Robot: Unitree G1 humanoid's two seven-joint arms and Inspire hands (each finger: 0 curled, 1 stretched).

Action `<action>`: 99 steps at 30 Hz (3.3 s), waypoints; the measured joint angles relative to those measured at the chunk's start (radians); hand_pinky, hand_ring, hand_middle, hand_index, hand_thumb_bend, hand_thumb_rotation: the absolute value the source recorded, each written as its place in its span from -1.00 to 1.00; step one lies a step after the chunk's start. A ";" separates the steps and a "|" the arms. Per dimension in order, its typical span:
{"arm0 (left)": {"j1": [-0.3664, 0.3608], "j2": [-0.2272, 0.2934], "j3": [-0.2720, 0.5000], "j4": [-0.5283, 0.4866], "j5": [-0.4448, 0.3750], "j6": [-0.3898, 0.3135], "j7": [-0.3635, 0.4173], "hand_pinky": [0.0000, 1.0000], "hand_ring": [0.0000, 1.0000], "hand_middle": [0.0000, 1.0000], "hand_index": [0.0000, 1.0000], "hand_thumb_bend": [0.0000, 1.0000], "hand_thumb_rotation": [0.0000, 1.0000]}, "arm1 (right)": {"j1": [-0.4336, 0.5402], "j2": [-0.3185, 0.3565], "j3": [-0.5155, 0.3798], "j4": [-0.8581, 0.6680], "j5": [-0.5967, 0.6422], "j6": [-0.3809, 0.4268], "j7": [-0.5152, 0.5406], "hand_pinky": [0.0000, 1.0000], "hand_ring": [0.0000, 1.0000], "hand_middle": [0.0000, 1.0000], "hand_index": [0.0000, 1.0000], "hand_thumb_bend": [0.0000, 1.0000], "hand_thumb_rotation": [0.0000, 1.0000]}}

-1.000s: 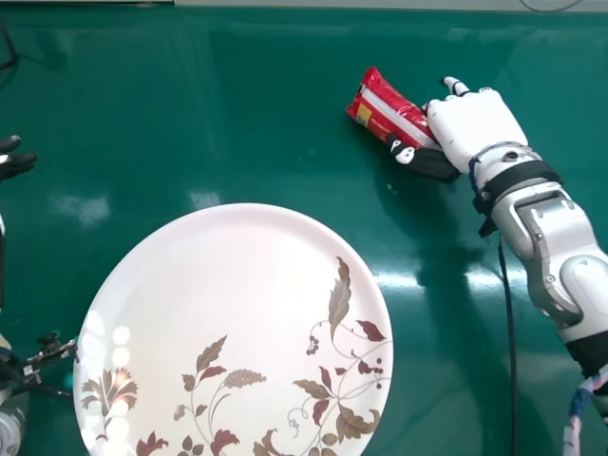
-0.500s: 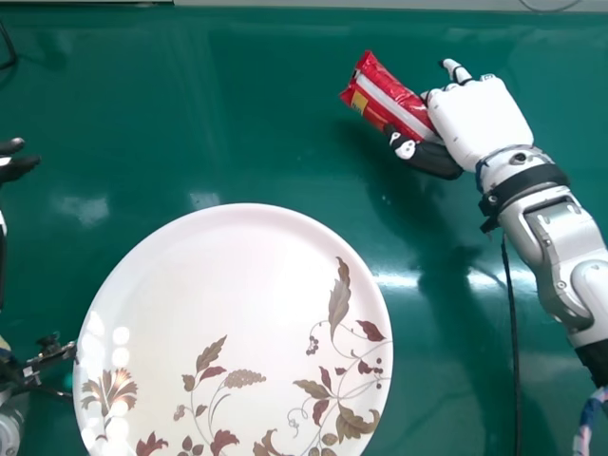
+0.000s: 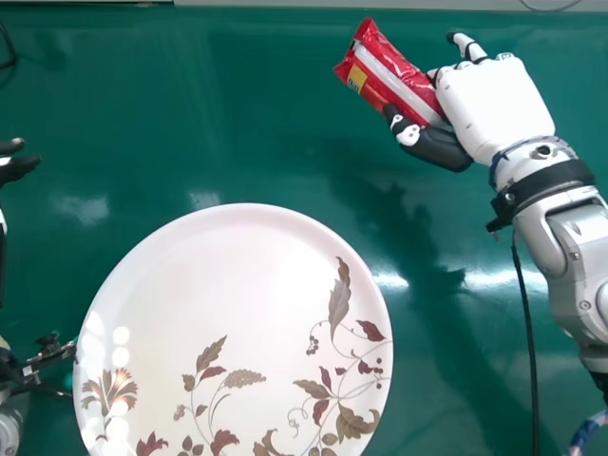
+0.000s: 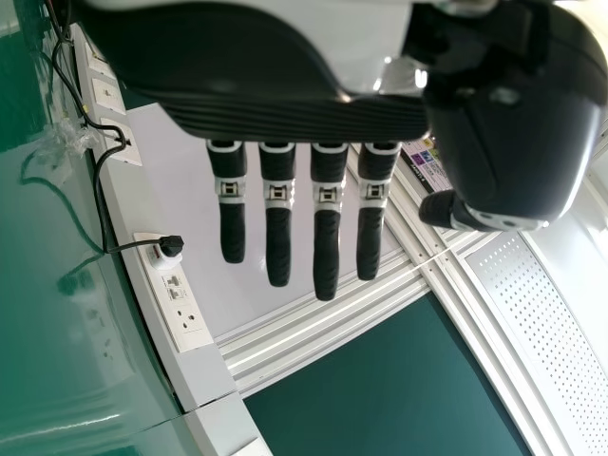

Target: Pick up biscuit and place it in the plate

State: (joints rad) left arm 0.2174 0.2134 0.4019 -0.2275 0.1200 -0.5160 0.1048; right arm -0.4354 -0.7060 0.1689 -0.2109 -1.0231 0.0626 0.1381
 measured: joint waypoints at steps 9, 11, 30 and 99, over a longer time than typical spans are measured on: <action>-0.001 0.000 0.000 -0.003 0.009 0.009 0.000 0.42 0.38 0.33 0.45 -0.51 0.10 | 0.065 0.007 -0.055 -0.157 0.011 -0.023 0.007 -0.74 -0.14 -0.07 -0.03 0.02 -1.00; -0.001 0.000 0.000 -0.003 0.014 0.010 0.000 0.48 0.40 0.33 0.46 -0.50 0.09 | 0.074 0.008 -0.064 -0.197 0.011 -0.025 0.023 -0.70 -0.13 -0.09 -0.03 0.02 -1.00; -0.014 0.000 -0.001 -0.007 0.015 0.023 -0.009 0.15 0.31 0.29 0.40 -0.56 0.02 | 0.156 0.051 -0.147 -0.397 0.276 -0.095 0.207 -0.82 -0.14 -0.06 -0.02 0.02 -1.00; -0.031 -0.007 -0.031 -0.050 0.017 0.061 -0.010 0.19 0.37 0.36 0.46 -0.43 0.13 | 0.328 0.019 -0.050 -0.294 0.572 -0.380 0.448 0.39 0.77 0.99 0.96 1.00 0.38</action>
State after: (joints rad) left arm 0.1866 0.2068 0.3707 -0.2777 0.1369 -0.4545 0.0944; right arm -0.1073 -0.6866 0.1188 -0.5053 -0.4510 -0.3176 0.5860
